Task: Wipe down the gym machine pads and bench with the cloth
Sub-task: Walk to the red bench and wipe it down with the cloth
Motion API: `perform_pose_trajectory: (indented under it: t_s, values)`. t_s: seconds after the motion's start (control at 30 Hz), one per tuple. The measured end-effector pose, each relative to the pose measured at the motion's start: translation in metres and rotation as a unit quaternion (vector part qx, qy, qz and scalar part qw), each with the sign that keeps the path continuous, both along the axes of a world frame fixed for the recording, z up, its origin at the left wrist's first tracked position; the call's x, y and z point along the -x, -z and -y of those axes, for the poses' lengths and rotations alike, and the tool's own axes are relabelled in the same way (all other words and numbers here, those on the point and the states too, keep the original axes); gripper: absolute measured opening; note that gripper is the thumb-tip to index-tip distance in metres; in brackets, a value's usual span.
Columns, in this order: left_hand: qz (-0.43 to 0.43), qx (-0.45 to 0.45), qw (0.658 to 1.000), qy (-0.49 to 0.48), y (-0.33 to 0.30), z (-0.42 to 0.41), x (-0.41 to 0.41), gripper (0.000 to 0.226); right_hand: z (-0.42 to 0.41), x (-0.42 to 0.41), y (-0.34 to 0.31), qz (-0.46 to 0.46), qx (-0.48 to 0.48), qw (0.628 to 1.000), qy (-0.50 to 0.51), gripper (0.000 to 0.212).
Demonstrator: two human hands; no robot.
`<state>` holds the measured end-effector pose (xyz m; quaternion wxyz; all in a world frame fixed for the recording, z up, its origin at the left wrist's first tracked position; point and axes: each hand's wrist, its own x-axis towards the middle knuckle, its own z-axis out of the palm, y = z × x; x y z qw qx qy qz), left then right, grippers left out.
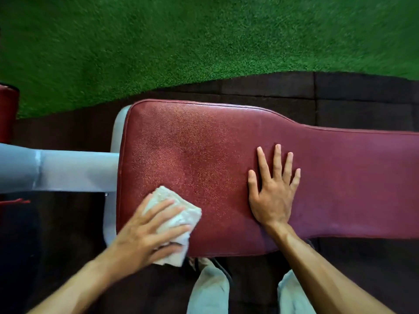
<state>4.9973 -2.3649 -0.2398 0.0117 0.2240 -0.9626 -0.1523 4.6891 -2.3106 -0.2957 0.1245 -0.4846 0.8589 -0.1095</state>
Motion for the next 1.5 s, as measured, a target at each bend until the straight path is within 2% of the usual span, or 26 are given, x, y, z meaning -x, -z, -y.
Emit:
perform_pose_trajectory:
  t_s: [0.13, 0.23, 0.3, 0.43, 0.57, 0.67, 0.73, 0.8, 0.9, 0.97, 1.1, 1.2, 1.3, 1.4, 1.5]
  values:
    - [-0.015, 0.029, 0.996, -0.087, -0.002, 0.070, 0.014, 0.043, -0.002, 0.002, 0.001, -0.002, -0.001, 1.000, 0.001, 0.058]
    - [-0.044, 0.051, 0.981, -0.181, 0.009, 0.117, 0.094, 0.044, -0.003, 0.005, 0.000, 0.018, 0.015, 1.000, -0.016, 0.058]
    - [-0.076, 0.046, 0.975, -0.204, 0.018, 0.120, 0.156, 0.041, -0.008, 0.012, -0.001, 0.033, 0.026, 0.999, -0.028, 0.058]
    - [-0.099, 0.028, 0.979, -0.175, 0.031, 0.045, 0.220, 0.036, -0.052, 0.063, 0.005, 0.035, 0.006, 0.999, 0.009, 0.059]
    - [-0.053, -0.012, 0.998, -0.038, 0.021, -0.035, 0.160, 0.036, -0.093, 0.118, 0.005, 0.030, -0.036, 0.998, -0.048, 0.060]
    - [-0.012, -0.015, 1.000, 0.003, 0.010, -0.036, 0.101, 0.040, -0.095, 0.133, 0.005, 0.029, -0.043, 0.995, -0.085, 0.060]
    - [-0.007, -0.012, 0.999, -0.034, 0.008, -0.010, 0.093, 0.044, -0.095, 0.136, 0.006, 0.027, -0.040, 0.995, -0.092, 0.061]
    - [-0.023, -0.001, 0.994, -0.110, 0.012, 0.024, 0.122, 0.048, -0.096, 0.138, 0.008, 0.026, -0.037, 0.994, -0.100, 0.060]
    - [-0.069, 0.037, 0.973, -0.217, 0.025, 0.063, 0.209, 0.041, -0.098, 0.146, 0.011, 0.028, -0.026, 0.995, -0.096, 0.060]
    - [-0.088, 0.037, 0.965, -0.246, 0.031, 0.060, 0.272, 0.036, -0.101, 0.160, 0.013, 0.033, -0.017, 0.997, -0.074, 0.060]
    - [-0.094, 0.020, 0.984, -0.150, 0.042, -0.018, 0.336, 0.031, -0.112, 0.204, 0.016, 0.012, -0.037, 0.997, -0.064, 0.061]
    - [-0.058, 0.002, 0.997, -0.046, 0.036, -0.070, 0.300, 0.033, -0.122, 0.238, 0.014, 0.015, -0.064, 0.997, -0.048, 0.063]
    - [-0.030, -0.017, 0.999, 0.006, 0.023, -0.065, 0.238, 0.037, -0.132, 0.264, 0.013, 0.004, -0.086, 0.993, -0.078, 0.064]
    - [-0.025, -0.010, 0.997, -0.076, 0.018, -0.016, 0.231, 0.041, -0.135, 0.283, 0.013, 0.002, -0.087, 0.992, -0.095, 0.064]
    - [-0.054, 0.020, 0.980, -0.190, 0.027, 0.019, 0.303, 0.037, -0.134, 0.295, 0.016, 0.009, -0.080, 0.991, -0.104, 0.064]
